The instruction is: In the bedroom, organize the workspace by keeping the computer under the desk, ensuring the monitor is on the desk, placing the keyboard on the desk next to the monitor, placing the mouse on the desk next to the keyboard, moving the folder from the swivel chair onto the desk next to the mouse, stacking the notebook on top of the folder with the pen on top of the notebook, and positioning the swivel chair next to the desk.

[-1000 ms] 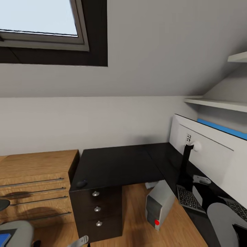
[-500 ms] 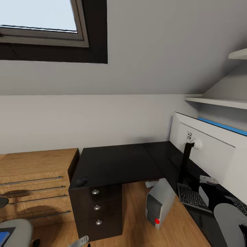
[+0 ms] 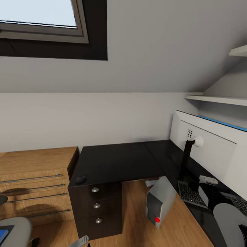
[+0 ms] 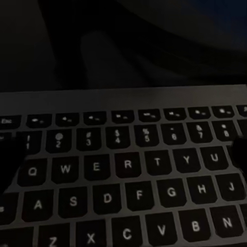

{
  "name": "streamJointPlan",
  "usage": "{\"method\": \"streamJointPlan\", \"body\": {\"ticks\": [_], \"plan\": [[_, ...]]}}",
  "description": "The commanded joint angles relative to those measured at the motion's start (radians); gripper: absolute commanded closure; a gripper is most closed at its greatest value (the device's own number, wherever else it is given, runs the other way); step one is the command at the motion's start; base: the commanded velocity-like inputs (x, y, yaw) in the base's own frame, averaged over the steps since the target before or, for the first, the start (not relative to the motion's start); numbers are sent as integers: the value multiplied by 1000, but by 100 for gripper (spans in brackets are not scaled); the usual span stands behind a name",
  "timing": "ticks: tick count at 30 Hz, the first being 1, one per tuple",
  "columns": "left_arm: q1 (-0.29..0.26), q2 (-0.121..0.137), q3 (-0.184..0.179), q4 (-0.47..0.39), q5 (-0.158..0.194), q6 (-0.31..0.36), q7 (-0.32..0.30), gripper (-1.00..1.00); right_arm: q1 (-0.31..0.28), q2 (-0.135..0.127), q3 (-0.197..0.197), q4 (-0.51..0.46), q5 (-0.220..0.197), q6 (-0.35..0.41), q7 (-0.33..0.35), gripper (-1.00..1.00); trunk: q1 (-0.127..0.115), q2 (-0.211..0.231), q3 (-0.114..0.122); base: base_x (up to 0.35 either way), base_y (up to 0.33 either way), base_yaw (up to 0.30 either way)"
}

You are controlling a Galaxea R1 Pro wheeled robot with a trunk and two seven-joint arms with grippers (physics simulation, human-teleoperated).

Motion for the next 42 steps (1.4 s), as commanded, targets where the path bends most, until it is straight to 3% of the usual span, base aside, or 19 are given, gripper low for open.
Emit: {"method": "streamJointPlan", "body": {"ticks": [1, 42], "plan": [[0, 0, -1, -2, 4, 4, 6, -100, -1, 1, -6, -2, 10, 6, 1, -100, 4, -8, -4, 0, 0, 0], [0, -1, -1, -2, 5, 3, 6, -100, -1, 1, -5, -2, 11, 4, 1, -100, 161, -295, -133, 0, 0, 0]]}}
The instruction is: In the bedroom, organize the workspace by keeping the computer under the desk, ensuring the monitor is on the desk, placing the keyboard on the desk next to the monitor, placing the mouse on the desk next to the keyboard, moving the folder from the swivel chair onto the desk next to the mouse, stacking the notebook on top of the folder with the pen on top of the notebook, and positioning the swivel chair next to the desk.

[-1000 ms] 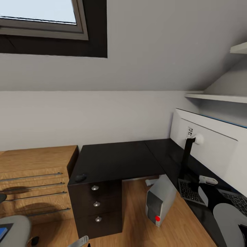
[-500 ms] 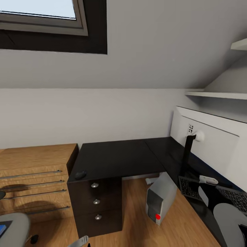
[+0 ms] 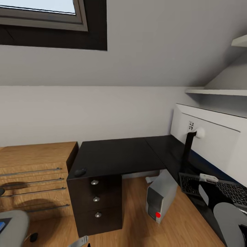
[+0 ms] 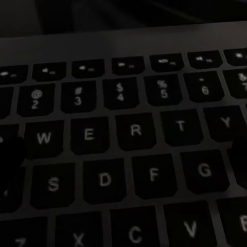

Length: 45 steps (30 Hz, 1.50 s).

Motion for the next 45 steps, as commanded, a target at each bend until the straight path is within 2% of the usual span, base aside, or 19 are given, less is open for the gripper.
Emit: {"method": "streamJointPlan", "body": {"ticks": [1, 12, 21, 30, 45], "plan": [[0, 1, -1, -2, 4, 4, 5, -100, 0, 1, -8, 27, 10, 5, 1, -100, 4, -8, -4, 0, 0, 0], [0, 2, -1, 1, 2, 3, 5, -100, 0, 1, -8, 28, 10, 5, 1, -100, 4, -8, -4, 0, 0, 0], [0, 2, -1, 46, -7, 1, 5, -100, 0, 2, -8, 27, 9, 5, 1, -100, 4, -8, -4, -5, 0, 0], [0, 2, -1, 48, -7, 1, 5, -100, 0, 2, -8, 27, 10, 5, 1, -100, 4, -8, -4, -204, 0, 0], [0, 2, -1, 50, -7, 1, 4, -100, 0, 2, -8, 27, 10, 5, 1, -100, 4, -8, -4, -59, 0, 0]]}}
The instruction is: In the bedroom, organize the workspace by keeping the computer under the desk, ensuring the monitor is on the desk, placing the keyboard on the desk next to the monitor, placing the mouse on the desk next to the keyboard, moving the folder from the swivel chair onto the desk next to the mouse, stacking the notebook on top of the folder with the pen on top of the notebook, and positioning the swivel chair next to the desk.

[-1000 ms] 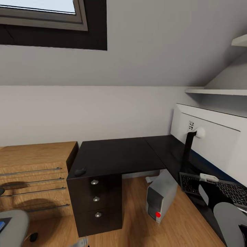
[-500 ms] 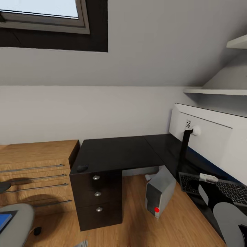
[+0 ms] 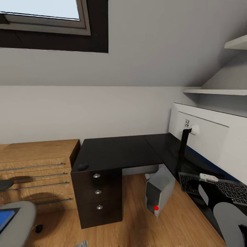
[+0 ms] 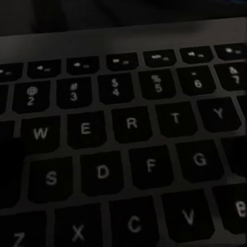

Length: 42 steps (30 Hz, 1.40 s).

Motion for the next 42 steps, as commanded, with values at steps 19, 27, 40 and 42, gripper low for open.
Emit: {"method": "streamJointPlan", "body": {"ticks": [19, 27, 40, 42], "plan": [[0, 0, -1, -2, 4, 4, 5, -100, 0, 2, -9, 30, 11, 6, 1, -100, 0, 0, -1, -103, 0, 0], [0, 1, -1, -2, 4, 4, 5, -100, 0, 3, -9, 30, 11, 6, 2, -100, 0, 0, -1, -130, 0, 0], [0, 1, -1, -2, 4, 4, 5, -100, 0, 5, -7, 30, 11, -27, 7, -100, 0, 0, -1, -4, 0, 0], [0, 2, -1, -2, 4, 4, 5, -100, 0, 5, -7, 30, 10, -27, 7, -100, 0, 0, -1, -9, 0, 0]]}}
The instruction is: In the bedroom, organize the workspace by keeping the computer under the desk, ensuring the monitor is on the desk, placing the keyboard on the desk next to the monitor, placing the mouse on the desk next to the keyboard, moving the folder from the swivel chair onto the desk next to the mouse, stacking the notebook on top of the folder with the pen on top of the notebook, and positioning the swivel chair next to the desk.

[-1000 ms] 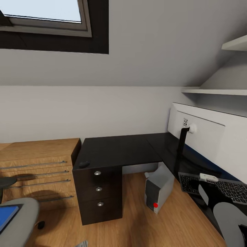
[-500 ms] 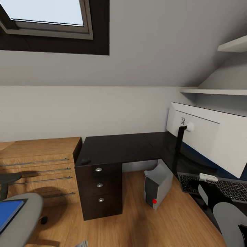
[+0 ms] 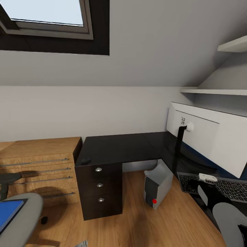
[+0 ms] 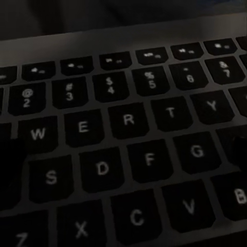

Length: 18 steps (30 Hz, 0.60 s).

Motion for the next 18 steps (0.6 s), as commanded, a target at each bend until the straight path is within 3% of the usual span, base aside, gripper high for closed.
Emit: {"method": "streamJointPlan", "body": {"ticks": [1, 8, 18], "plan": [[0, 0, -1, -2, 4, 4, 6, -100, 0, 1, -9, 18, 5, 6, 3, -100, 0, 0, -1, -70, 0, 0], [0, 0, -1, -2, 4, 4, 6, -100, 0, 1, -9, 17, 4, 5, 5, -100, 0, 0, -1, -182, 0, 0], [0, 0, -1, -2, 4, 4, 6, -100, 0, 1, -9, 14, 4, 4, 11, -100, 0, 0, -1, -17, 0, 0]]}}
